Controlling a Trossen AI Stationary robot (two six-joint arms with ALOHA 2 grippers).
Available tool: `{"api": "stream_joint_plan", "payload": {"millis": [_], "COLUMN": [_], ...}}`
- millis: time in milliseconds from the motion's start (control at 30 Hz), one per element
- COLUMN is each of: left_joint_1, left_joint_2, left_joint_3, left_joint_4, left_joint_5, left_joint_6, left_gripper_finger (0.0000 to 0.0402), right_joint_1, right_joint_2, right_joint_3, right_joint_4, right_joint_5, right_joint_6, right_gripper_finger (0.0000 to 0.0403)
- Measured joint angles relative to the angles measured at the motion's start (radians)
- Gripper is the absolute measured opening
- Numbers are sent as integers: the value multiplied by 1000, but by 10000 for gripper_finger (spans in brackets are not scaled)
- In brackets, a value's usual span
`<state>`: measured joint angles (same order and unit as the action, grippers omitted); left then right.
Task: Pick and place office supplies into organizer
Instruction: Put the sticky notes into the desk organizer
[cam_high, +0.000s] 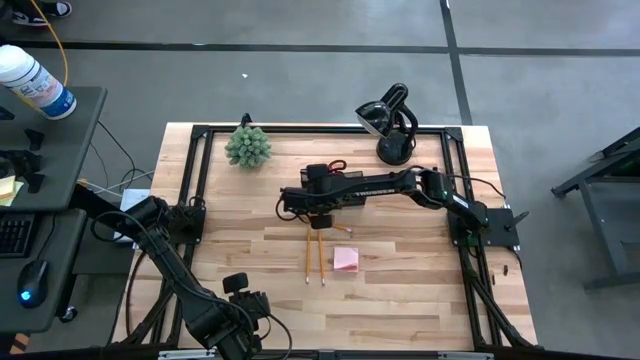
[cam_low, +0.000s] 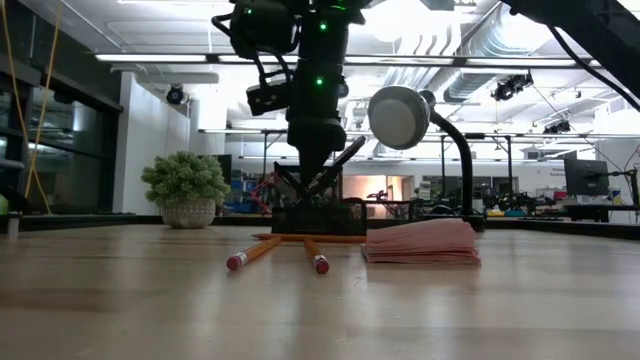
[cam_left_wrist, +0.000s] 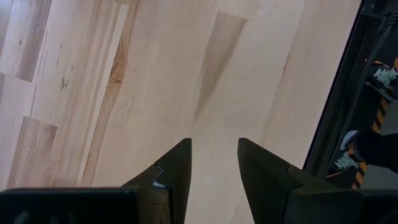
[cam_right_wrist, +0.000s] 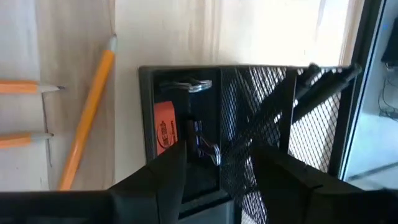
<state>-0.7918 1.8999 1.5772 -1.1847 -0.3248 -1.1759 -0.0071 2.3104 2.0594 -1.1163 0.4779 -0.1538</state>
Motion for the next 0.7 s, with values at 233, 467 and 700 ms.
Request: {"api": "stream_joint_plan", "payload": {"millis": [233,467,700], "left_joint_1": [0,0,-1], "left_joint_2": [0,0,0], "left_joint_3": [0,0,0], "left_joint_4": [-4,-3,13], "left_joint_5": [0,0,29], "left_joint_6": [0,0,28], "left_gripper_finger": [120,120,120], "right_joint_1": [12,53,104], "right_joint_2": [0,0,0], "right_joint_3": [0,0,0], "right_joint_4": [-65,-94,-149], "right_joint_5": [1,-10,-18], "right_joint_6": [47,41,56], "right_gripper_finger": [160,159,161]}}
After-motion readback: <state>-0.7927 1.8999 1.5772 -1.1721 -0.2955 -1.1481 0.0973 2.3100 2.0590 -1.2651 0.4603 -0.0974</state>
